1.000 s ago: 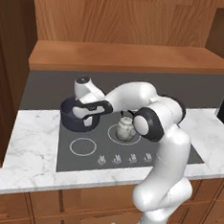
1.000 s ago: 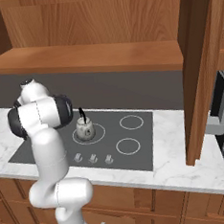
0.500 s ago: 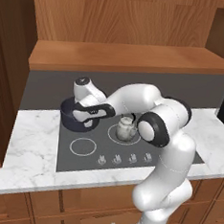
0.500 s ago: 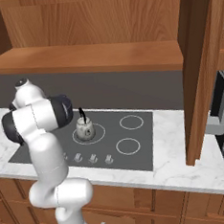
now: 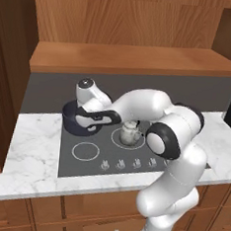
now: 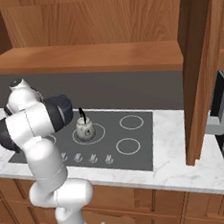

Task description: Pick the kettle from the cabinet and place it on a stove burner. Then pick the pot from the counter and place it on another stove burner. Finally, turn both burners on.

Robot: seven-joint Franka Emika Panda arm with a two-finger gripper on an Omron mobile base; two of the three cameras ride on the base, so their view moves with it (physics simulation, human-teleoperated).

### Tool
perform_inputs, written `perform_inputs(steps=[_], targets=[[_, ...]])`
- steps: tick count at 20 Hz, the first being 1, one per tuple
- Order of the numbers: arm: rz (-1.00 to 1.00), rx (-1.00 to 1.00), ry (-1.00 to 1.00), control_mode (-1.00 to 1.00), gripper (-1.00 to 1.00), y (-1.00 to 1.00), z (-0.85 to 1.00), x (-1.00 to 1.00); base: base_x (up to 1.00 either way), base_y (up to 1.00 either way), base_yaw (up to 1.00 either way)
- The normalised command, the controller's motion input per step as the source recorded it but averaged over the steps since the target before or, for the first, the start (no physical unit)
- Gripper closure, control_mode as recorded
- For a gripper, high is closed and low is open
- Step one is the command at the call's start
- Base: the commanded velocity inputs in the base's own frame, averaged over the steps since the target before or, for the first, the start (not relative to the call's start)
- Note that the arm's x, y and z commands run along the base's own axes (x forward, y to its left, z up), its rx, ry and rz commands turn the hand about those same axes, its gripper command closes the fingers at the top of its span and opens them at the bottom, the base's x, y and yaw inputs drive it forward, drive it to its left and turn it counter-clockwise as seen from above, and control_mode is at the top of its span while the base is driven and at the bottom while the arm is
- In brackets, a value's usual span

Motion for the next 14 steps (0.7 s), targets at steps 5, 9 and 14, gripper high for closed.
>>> perform_inputs(steps=[5,9,14], targets=[[0.00,0.00,-0.02,-1.00,-1.00,0.00,0.18,-0.28,0.00,0.00,0.00],[0.00,0.00,-0.02,-1.00,-1.00,0.00,0.17,-0.35,0.00,0.00,0.00],[0.00,0.03,-0.02,-1.00,-1.00,0.00,0.23,-0.38,0.00,0.00,0.00]])
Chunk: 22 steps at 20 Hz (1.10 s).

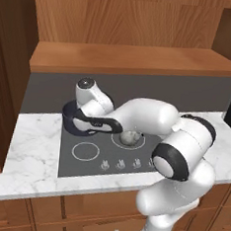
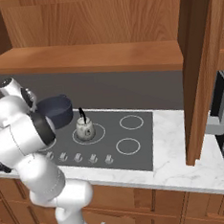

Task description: Pick the kettle from the cabinet and place it on a stove burner. Then pick the pot from the counter and place it on another stove burner. Finally, turn both burners on.

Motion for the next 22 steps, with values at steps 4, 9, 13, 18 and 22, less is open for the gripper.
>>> perform_inputs(steps=[4,9,13,18,22], targets=[[-0.02,0.03,-0.03,-1.00,-1.00,-0.01,0.23,-0.44,0.00,0.00,0.00],[-0.06,0.03,-0.03,-1.00,-1.00,-0.05,0.20,-0.40,0.00,0.00,0.00],[-0.12,0.04,-0.02,-1.00,-1.00,-0.10,0.18,-0.37,0.00,0.00,0.00],[-0.19,0.05,-0.02,-1.00,-1.00,-0.17,0.12,-0.37,0.00,0.00,0.00],[-0.22,0.04,-0.03,-1.00,-1.00,-0.13,0.16,-0.31,0.00,0.00,0.00]])
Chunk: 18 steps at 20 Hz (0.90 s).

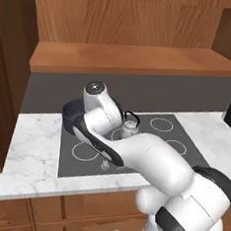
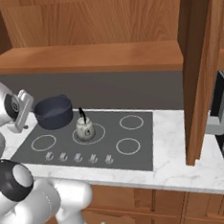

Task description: Pick the kettle from the cabinet and place it on a stove burner. Then pick the pot from the counter and place it on another stove burner. Finally, turn both burners on.

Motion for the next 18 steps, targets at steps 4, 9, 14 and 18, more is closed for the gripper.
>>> perform_inputs(steps=[4,9,14,18], targets=[[-0.24,0.03,-0.03,-1.00,-1.00,-0.11,0.26,-0.24,0.00,0.00,0.00],[-0.26,0.04,-0.04,-1.00,-1.00,-0.08,0.32,-0.24,0.00,0.00,0.00],[-0.31,0.05,-0.04,-1.00,-1.00,-0.02,0.25,-0.26,0.00,0.00,0.00],[-0.35,0.08,-0.01,-1.00,-1.00,-0.05,0.18,-0.25,0.00,0.00,0.00]])
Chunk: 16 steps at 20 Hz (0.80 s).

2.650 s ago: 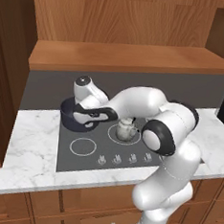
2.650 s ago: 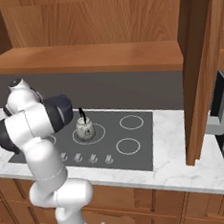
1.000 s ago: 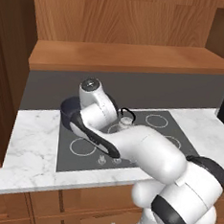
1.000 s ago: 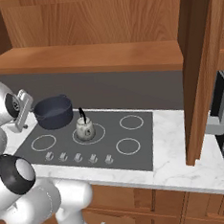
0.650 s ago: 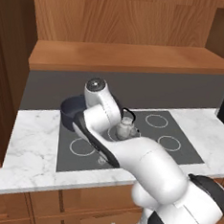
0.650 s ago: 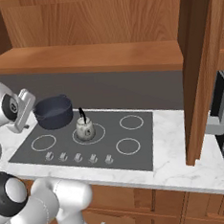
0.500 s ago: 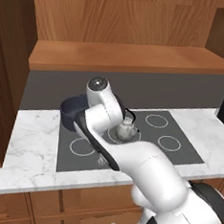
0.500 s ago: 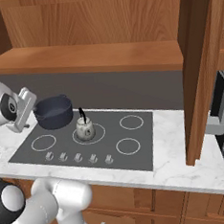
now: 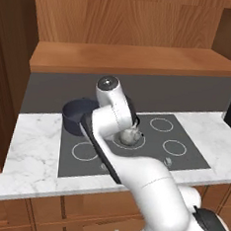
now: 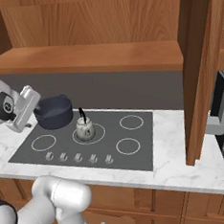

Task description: Pick the kettle from the cabinet and place it on a stove burner. Then pick the pot from the counter and place it on another stove burner. Finally, turn both burners on.

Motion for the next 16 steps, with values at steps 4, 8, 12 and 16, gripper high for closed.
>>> perform_inputs(steps=[4,8,12,16], targets=[[-0.38,0.10,0.00,-1.00,-1.00,-0.09,0.05,-0.29,0.00,0.00,0.00],[-0.40,0.12,0.00,-1.00,-1.00,-0.03,0.07,-0.29,0.00,0.00,0.00],[-0.41,0.12,-0.02,-1.00,-1.00,0.00,0.13,-0.31,0.00,0.00,0.00],[-0.43,0.13,-0.02,-1.00,-1.00,0.00,0.10,-0.30,0.00,0.00,0.00]])
